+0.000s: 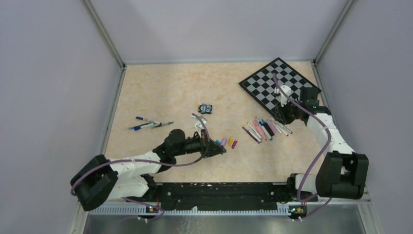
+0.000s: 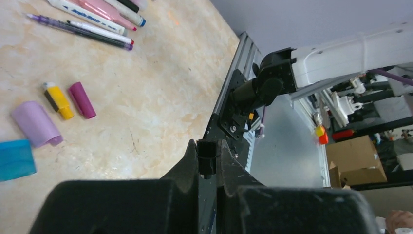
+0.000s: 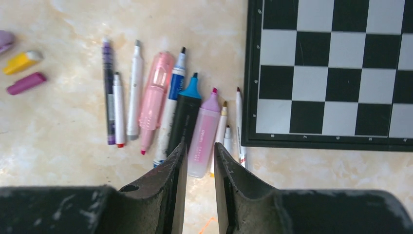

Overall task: Open the pen caps
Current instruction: Place the pen at the center of the board, then place the pen cap at the center of the board.

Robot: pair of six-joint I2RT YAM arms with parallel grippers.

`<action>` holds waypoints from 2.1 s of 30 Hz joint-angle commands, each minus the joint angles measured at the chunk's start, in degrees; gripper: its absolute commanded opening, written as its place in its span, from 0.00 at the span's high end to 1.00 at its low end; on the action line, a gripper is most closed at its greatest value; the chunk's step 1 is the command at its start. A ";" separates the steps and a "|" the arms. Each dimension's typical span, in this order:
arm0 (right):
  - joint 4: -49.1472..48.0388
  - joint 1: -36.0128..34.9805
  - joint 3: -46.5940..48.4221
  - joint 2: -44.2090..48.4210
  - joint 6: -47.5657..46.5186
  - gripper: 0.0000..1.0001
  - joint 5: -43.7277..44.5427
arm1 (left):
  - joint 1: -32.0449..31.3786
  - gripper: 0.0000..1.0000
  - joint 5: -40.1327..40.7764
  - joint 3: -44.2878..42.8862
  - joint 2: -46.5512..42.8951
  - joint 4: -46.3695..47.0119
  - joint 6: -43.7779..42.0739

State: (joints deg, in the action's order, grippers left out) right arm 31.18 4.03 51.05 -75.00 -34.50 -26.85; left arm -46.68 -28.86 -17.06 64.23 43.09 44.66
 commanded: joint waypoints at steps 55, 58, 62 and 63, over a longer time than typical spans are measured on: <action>-0.19 0.27 -1.09 13.65 2.15 0.74 -12.07 | -15.47 0.57 33.47 -48.94 31.35 -54.10 -18.85; -0.25 0.27 -1.13 13.70 2.11 0.74 -11.87 | -15.46 0.57 32.22 -48.80 33.07 -53.33 -18.20; -0.34 0.27 -1.34 13.65 2.13 0.73 -11.65 | -15.53 0.58 31.87 -49.27 34.81 -53.14 -17.39; -0.34 0.27 -1.38 13.65 2.06 0.73 -11.58 | -15.52 0.58 32.11 -49.16 34.67 -53.00 -17.34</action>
State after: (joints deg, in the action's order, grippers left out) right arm 32.51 4.03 50.13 -63.00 -32.75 -37.67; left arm -62.19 4.03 -66.28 98.19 -12.73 26.96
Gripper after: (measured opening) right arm 0.265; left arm 0.427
